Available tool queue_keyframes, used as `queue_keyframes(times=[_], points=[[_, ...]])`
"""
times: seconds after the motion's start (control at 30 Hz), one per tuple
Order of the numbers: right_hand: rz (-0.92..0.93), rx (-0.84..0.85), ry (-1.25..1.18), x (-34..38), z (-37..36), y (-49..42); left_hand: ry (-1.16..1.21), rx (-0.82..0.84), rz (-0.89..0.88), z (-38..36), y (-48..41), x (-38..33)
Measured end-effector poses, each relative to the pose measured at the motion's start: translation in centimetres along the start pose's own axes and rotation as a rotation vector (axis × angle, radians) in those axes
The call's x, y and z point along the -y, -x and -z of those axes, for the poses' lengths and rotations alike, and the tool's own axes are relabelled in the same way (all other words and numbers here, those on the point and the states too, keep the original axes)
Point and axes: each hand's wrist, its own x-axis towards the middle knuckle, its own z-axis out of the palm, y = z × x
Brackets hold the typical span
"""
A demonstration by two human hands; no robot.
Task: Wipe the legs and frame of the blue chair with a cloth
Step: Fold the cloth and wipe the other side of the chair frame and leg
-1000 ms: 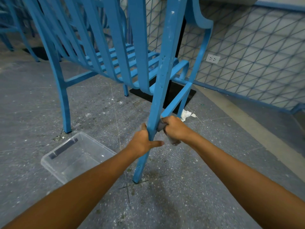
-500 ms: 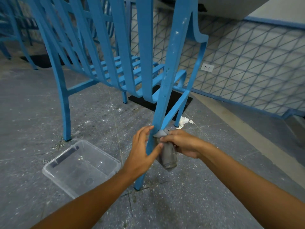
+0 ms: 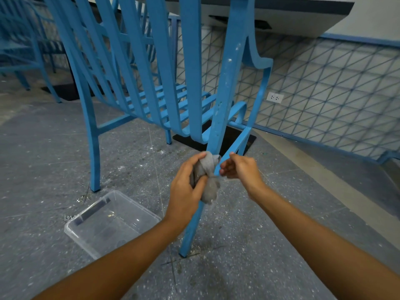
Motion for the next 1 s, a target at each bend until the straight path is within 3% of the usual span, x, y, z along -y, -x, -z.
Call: queue_keyframes(times=[0.07, 0.13, 0.27, 0.47, 0.7, 1.0], points=[[0.111, 0.013, 0.427, -1.5, 0.0, -1.1, 0.067, -0.035, -0.004, 0.0, -1.2, -0.9], [0.242, 0.185, 0.817, -3.0, -0.2, -1.8, 0.144, -0.076, -0.048, 0.0, -2.5, -2.2], [0.365, 0.371, 1.217, -4.8, -1.5, -1.9, 0.209, -0.161, -0.145, -0.1, -5.3, -5.5], [0.374, 0.373, 1.209, -5.8, -2.1, -1.4, 0.298, -0.258, -0.280, 0.2, -10.1, -10.7], [0.376, 0.378, 1.155, -5.4, -2.0, -1.5, 0.044, -0.438, -0.420, -1.0, -14.0, -13.7], [0.381, 0.363, 1.161, -5.4, -2.2, -1.8, -0.190, -0.398, -0.566, -1.7, -13.6, -12.0]])
